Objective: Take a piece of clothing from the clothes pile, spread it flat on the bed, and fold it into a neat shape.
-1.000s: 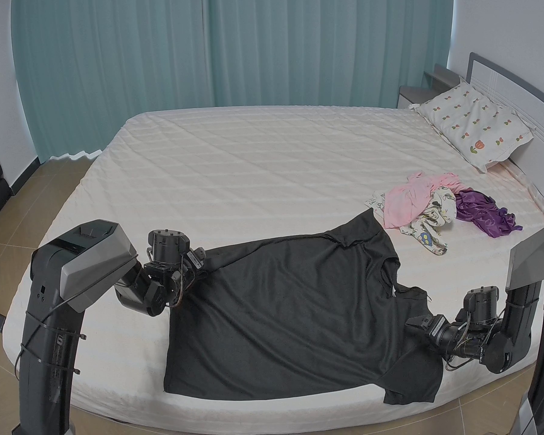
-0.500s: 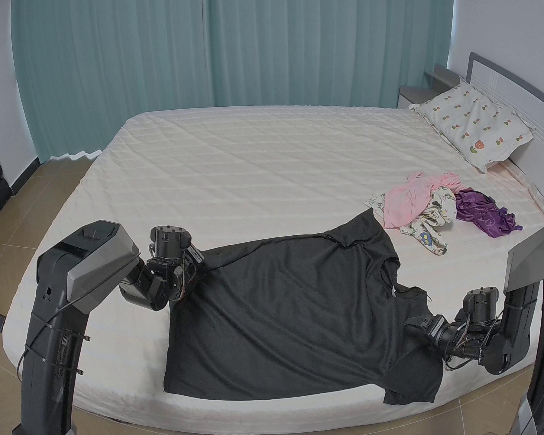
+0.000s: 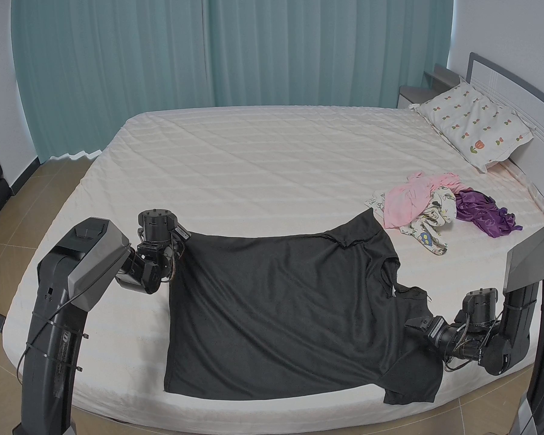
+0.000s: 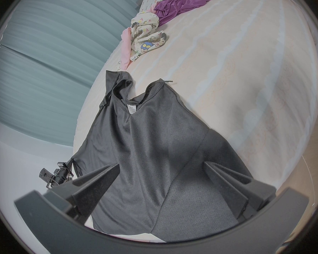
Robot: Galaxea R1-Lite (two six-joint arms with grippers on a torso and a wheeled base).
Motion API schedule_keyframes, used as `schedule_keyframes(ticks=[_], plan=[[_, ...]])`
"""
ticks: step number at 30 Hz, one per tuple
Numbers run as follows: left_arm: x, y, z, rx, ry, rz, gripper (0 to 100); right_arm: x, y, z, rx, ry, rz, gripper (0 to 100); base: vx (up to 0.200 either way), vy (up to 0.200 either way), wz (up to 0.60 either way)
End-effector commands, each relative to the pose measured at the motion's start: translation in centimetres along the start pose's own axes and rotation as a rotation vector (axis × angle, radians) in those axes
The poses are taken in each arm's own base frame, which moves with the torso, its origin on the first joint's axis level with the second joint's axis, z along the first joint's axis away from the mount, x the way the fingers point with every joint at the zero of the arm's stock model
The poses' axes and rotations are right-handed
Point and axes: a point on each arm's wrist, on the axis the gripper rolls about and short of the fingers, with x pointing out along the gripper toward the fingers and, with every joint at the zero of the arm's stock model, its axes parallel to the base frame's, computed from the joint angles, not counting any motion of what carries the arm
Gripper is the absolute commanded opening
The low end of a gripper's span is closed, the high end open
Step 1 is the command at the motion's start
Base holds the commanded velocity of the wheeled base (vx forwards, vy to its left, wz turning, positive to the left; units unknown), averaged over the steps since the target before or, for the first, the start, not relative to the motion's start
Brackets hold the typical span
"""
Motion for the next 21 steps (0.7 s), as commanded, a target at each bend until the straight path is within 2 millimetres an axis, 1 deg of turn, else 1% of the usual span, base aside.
schedule_keyframes(ticks=[1,12,13,21], plan=[[1.0,0.5,-0.5,-0.012,-0.007,-0.002,0,0.0,0.0,-0.1,-0.001,0.002,-0.002,100,0.000,0.000,0.00],[1.5,0.8,-0.1,-0.017,-0.015,-0.009,0,0.1,0.0,-0.2,-0.003,0.005,-0.001,100,0.000,0.000,0.00],[1.5,0.7,-0.1,-0.017,-0.016,-0.012,100,0.1,0.0,-0.2,-0.003,0.005,-0.001,100,0.000,0.000,0.00],[1.8,1.1,1.0,-0.031,-0.041,-0.007,100,0.1,0.1,-0.1,-0.002,0.003,0.001,100,0.000,0.000,0.00]])
